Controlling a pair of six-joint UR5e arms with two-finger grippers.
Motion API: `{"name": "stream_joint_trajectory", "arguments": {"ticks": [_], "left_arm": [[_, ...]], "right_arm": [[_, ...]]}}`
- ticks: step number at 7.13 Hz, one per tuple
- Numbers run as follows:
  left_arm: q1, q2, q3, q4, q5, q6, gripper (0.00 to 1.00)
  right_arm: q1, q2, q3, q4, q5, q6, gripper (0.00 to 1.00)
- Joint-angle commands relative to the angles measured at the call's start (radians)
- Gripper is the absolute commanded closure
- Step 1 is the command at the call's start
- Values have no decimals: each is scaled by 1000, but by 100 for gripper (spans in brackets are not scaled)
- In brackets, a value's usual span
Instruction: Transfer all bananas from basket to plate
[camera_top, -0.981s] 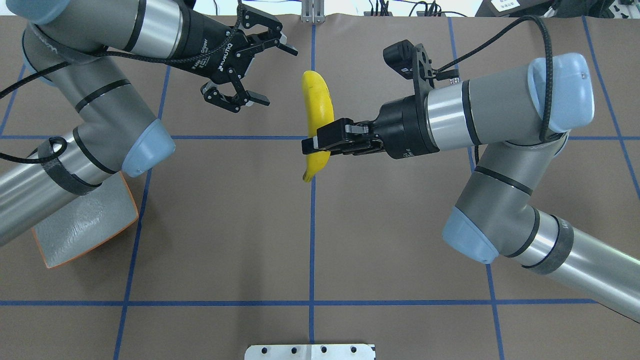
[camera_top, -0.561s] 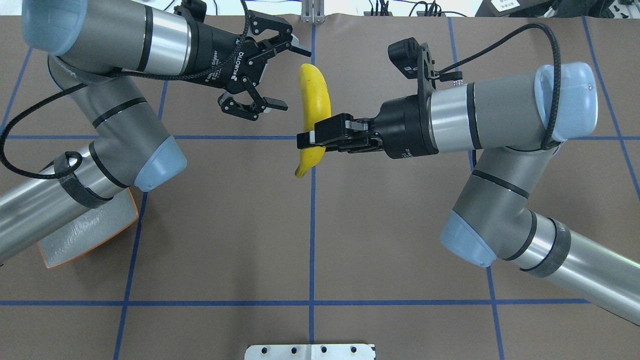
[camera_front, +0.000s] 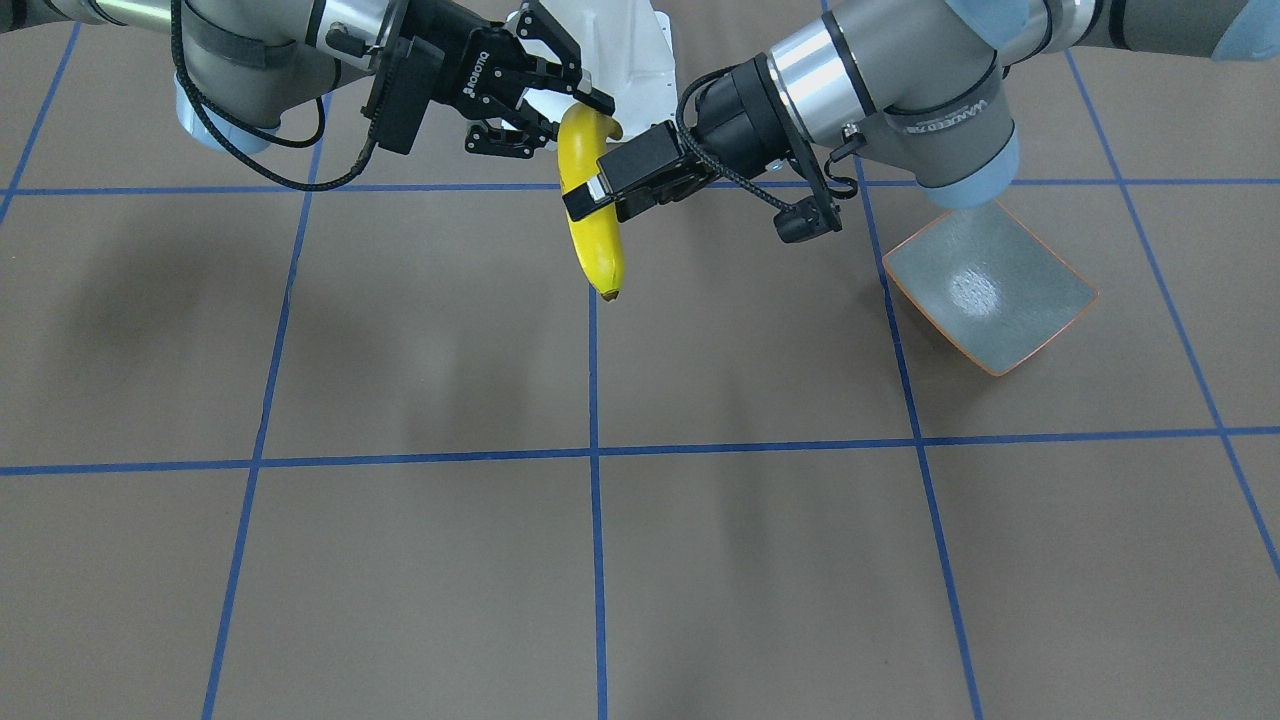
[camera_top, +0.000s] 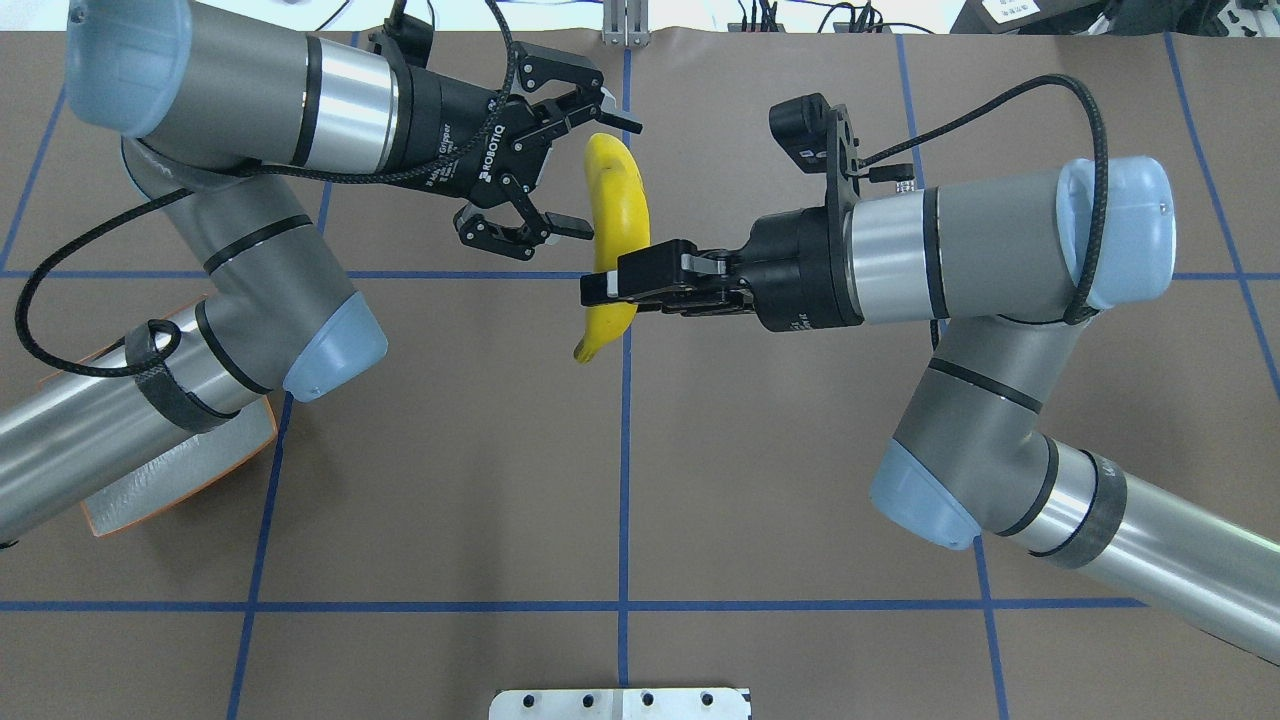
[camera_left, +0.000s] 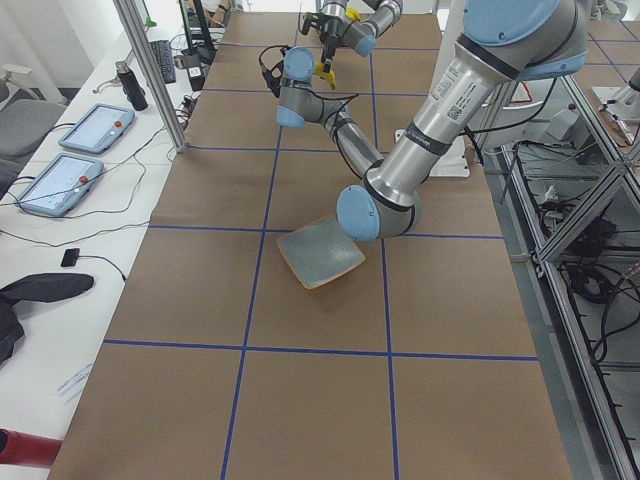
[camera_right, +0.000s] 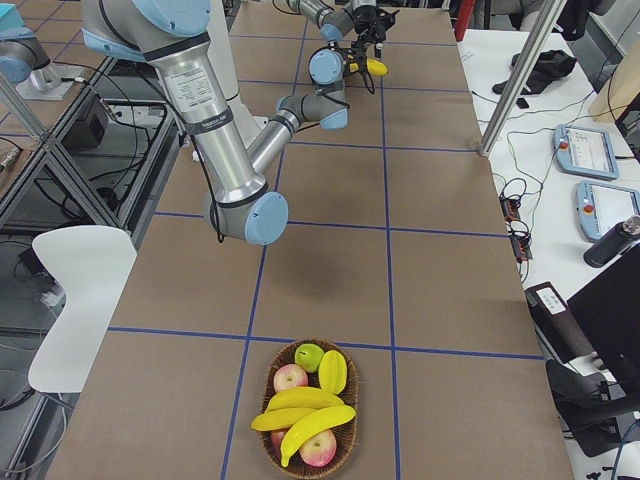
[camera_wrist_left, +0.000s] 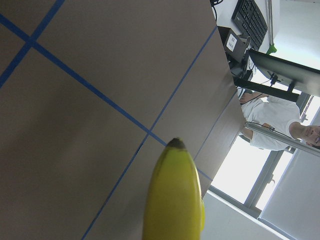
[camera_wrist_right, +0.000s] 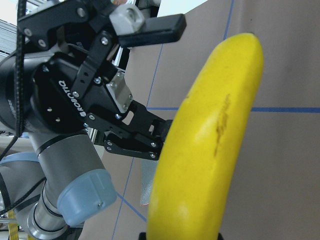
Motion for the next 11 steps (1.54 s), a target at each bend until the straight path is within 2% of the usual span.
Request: {"name": "stream_joint_trajectory", "arguments": {"ticks": [1,2,8,9,10,11], "left_arm": [[7,0,-4,-2,-1,0,8],[9,0,-8,-9,0,-20,13],[18,1,-7,-22,2,-20,14],[18,1,-7,-22,2,-21,26],[21,1,-10,-22,3,-25,70],[27,3,-11,-23,2,-28,100]], "right_arm": [[-2,0,-2,6,-10,3,100],[0,0,-2,7,-10,3,100],[-9,0,-7,41,-10,17,100],[-11,0,-7,41,-10,17,100],[-13,0,-7,41,-12,17,100],[-13,3,-7,41,-12,17,100]]}}
